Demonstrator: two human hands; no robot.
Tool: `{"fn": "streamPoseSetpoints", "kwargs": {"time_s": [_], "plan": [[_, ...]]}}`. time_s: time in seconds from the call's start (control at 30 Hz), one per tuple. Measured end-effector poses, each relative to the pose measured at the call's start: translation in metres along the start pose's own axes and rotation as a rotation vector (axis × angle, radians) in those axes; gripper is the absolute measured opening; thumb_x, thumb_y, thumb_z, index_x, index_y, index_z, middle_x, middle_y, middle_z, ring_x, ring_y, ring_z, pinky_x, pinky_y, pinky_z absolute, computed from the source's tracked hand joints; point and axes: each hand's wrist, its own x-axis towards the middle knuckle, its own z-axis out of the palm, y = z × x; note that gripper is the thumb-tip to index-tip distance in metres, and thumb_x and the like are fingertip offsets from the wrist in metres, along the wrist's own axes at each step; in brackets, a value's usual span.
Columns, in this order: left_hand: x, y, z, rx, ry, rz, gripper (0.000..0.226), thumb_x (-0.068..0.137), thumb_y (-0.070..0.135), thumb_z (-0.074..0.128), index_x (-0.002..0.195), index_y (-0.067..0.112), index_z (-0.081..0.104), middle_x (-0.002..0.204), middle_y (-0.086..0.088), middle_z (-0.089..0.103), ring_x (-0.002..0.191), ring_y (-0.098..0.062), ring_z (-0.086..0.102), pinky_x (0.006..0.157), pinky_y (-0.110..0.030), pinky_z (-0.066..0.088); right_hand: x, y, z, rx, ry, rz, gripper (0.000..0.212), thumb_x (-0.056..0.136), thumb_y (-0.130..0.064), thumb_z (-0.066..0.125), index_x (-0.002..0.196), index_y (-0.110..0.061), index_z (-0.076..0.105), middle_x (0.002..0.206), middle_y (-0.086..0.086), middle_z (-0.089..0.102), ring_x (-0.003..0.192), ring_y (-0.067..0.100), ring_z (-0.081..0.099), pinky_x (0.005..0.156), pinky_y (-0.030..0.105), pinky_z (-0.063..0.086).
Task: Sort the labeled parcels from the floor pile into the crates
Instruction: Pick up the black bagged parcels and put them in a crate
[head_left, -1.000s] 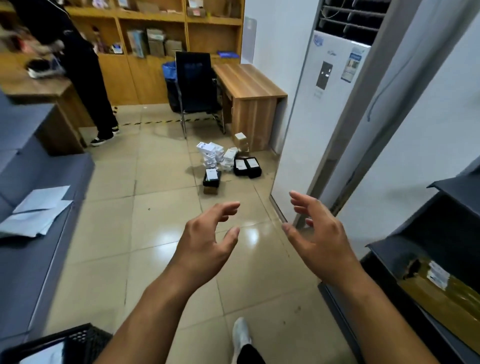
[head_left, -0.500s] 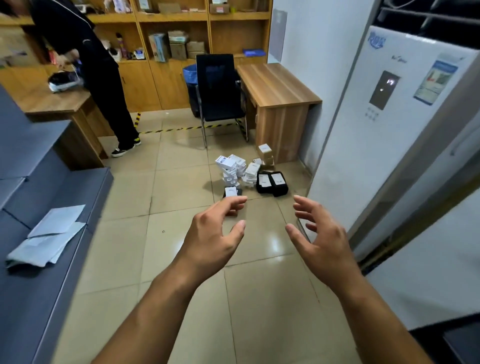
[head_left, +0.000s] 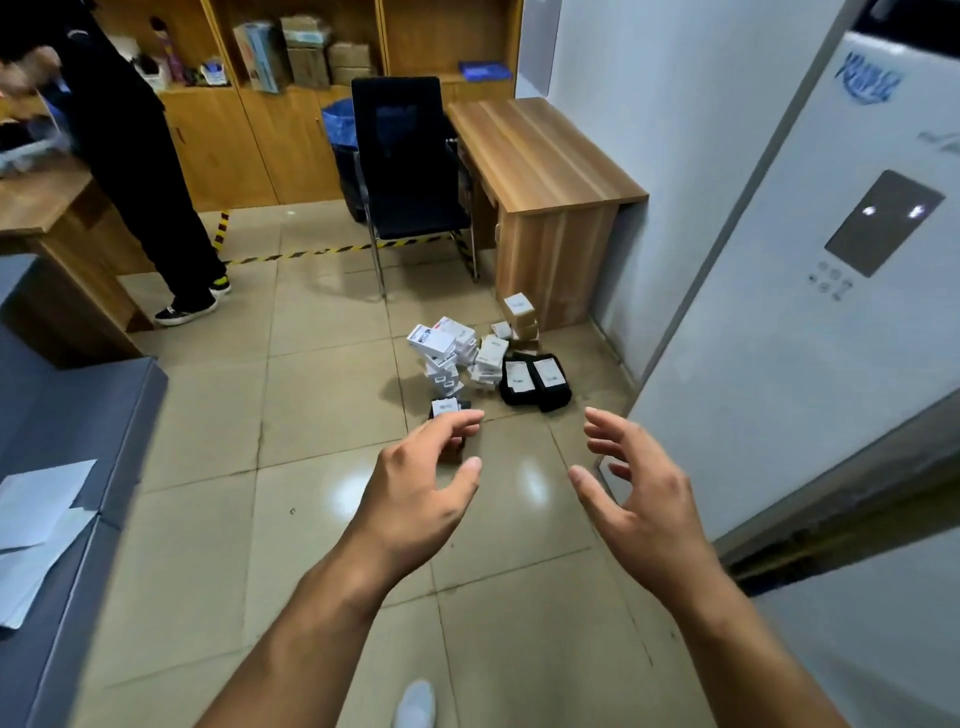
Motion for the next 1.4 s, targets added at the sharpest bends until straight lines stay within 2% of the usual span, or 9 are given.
{"fn": "streamPoseSetpoints", "kwargs": {"time_s": [0.23,0.37,0.5,0.6,0.73,0.87,1.0,1.23,1.4], "plan": [[0.137,-0.036,0.007,0.005,-0.083,0.047,0.042,0.091,0.016,0.065,0.130,0.031,0.063,0.116,0.016,0.069,0.111,0.005,0.061,0.090,0.000,0.036,0.109,0.025,0.027,-0.024,0.063,0.042,0.060,0.090,-0.026,0.075,0.144,-0.033,0.050,0.128,-0.013,0.061,0.118,-0.002,0.058,0.100,0.034,0.055],[0.219,-0.032,0.036,0.000,-0.136,0.053,0.044,0.087,0.029,0.060,0.130,0.032,0.062,0.117,0.018,0.069,0.112,0.002,0.062,0.097,-0.013,0.044,0.167,0.058,0.014,-0.025,0.100,0.085,0.060,0.090,-0.027,0.075,0.144,-0.033,0.050,0.127,-0.014,0.061,0.118,-0.003,0.057,0.100,0.030,0.054],[0.301,-0.021,0.083,-0.017,-0.131,0.081,0.039,0.091,0.015,0.066,0.128,0.028,0.064,0.116,0.014,0.070,0.111,0.002,0.063,0.099,-0.018,0.048,0.227,0.111,-0.006,-0.029,0.127,0.104,0.059,0.089,-0.027,0.076,0.142,-0.034,0.051,0.125,-0.015,0.061,0.116,-0.007,0.056,0.100,0.022,0.050],[0.358,-0.013,0.121,0.022,-0.128,0.083,0.042,0.091,0.015,0.066,0.130,0.031,0.062,0.118,0.018,0.069,0.112,0.003,0.061,0.096,-0.015,0.046,0.278,0.155,-0.018,-0.014,0.090,0.125,0.059,0.089,-0.027,0.076,0.142,-0.035,0.051,0.125,-0.017,0.059,0.115,-0.010,0.055,0.099,0.018,0.049],[0.415,-0.019,0.151,0.063,-0.133,0.084,0.044,0.087,0.020,0.064,0.130,0.031,0.062,0.120,0.017,0.068,0.113,0.003,0.061,0.098,-0.014,0.044,0.343,0.192,-0.013,-0.012,-0.003,0.120,0.057,0.089,-0.028,0.076,0.142,-0.028,0.054,0.126,-0.012,0.060,0.113,-0.001,0.057,0.100,0.021,0.049],[0.464,-0.045,0.161,0.063,-0.121,-0.011,0.047,0.084,0.027,0.059,0.130,0.027,0.063,0.123,0.014,0.067,0.117,0.001,0.060,0.104,-0.027,0.048,0.410,0.217,0.005,0.004,-0.084,0.092,0.058,0.088,-0.023,0.077,0.141,-0.022,0.055,0.126,-0.009,0.060,0.111,0.000,0.057,0.099,0.010,0.041],[0.523,-0.081,0.173,0.103,-0.129,-0.108,0.048,0.083,0.032,0.056,0.131,0.028,0.063,0.127,0.013,0.066,0.121,-0.006,0.058,0.106,-0.031,0.045,0.476,0.252,0.033,-0.017,-0.125,0.147,0.059,0.086,-0.024,0.079,0.140,-0.023,0.056,0.124,-0.008,0.060,0.107,0.003,0.058,0.094,0.001,0.033],[0.654,-0.171,0.206,0.055,-0.164,-0.168,0.045,0.089,0.016,0.066,0.132,0.026,0.062,0.126,0.016,0.056,0.126,-0.013,0.053,0.106,-0.035,0.045,0.585,0.317,0.088,-0.143,-0.218,0.332,0.064,0.090,-0.030,0.074,0.148,-0.027,0.047,0.138,-0.006,0.053,0.129,0.010,0.047,0.108,0.019,0.031],[0.742,-0.252,0.227,0.083,-0.277,-0.337,0.049,0.090,0.020,0.066,0.137,0.028,0.057,0.150,0.002,0.040,0.139,-0.017,0.041,0.114,-0.025,0.029,0.655,0.369,0.127,-0.186,-0.230,0.506,0.071,0.090,-0.033,0.074,0.152,-0.030,0.039,0.144,-0.002,0.048,0.135,0.014,0.045,0.111,0.025,0.031]]}}
